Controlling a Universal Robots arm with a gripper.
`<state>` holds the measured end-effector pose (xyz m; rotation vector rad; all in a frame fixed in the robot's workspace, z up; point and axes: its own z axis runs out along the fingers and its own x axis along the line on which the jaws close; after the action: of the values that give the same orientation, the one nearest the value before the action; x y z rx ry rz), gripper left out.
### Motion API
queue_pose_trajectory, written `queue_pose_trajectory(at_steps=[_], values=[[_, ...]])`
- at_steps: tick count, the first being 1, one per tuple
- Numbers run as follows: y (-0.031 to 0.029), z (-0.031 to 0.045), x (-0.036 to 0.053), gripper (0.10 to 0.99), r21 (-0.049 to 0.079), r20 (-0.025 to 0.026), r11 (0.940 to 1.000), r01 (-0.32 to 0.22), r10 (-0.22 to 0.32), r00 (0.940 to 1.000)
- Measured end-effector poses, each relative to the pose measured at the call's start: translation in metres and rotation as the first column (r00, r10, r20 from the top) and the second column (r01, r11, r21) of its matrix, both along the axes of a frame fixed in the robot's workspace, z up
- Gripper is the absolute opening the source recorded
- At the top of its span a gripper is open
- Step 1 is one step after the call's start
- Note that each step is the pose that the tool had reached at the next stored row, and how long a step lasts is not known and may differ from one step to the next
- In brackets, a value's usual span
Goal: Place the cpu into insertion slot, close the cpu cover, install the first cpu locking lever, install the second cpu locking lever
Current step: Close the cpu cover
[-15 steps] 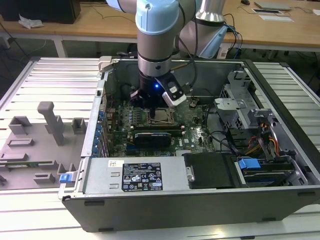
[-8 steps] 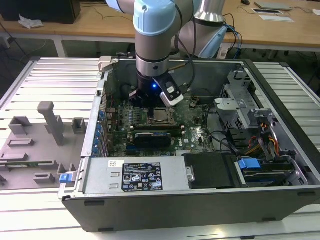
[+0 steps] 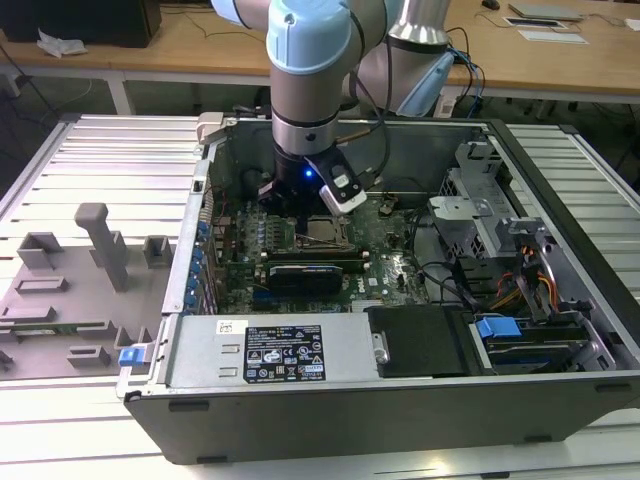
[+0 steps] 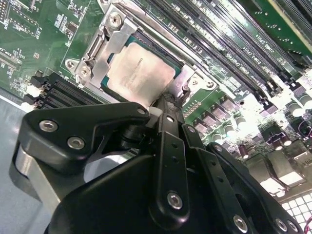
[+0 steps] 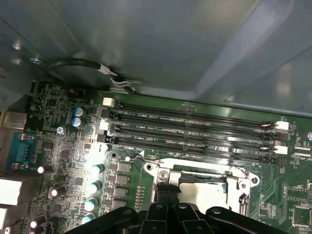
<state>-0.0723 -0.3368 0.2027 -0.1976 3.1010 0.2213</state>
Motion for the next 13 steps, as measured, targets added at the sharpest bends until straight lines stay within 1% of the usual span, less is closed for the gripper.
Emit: queue_pose_trajectory(at_steps=[2, 8, 9, 11, 13], values=[[0.0, 0.0001, 0.0024, 0.106, 0.0, 0.0002, 1.0, 0.0, 0.0, 1.0], [0.0, 0.0015, 0.0048, 0.106, 0.001, 0.0002, 1.0, 0.0, 0.0, 1.0], [0.0, 0.0014, 0.0055, 0.106, 0.001, 0.001, 1.0, 0.0, 0.0, 1.0], [-0.0002, 0.0015, 0.0062, 0.106, 0.001, 0.0001, 1.0, 0.0, 0.0, 1.0], [-0.0003, 0.0027, 0.0063, 0.106, 0.001, 0.0002, 1.0, 0.0, 0.0, 1.0]])
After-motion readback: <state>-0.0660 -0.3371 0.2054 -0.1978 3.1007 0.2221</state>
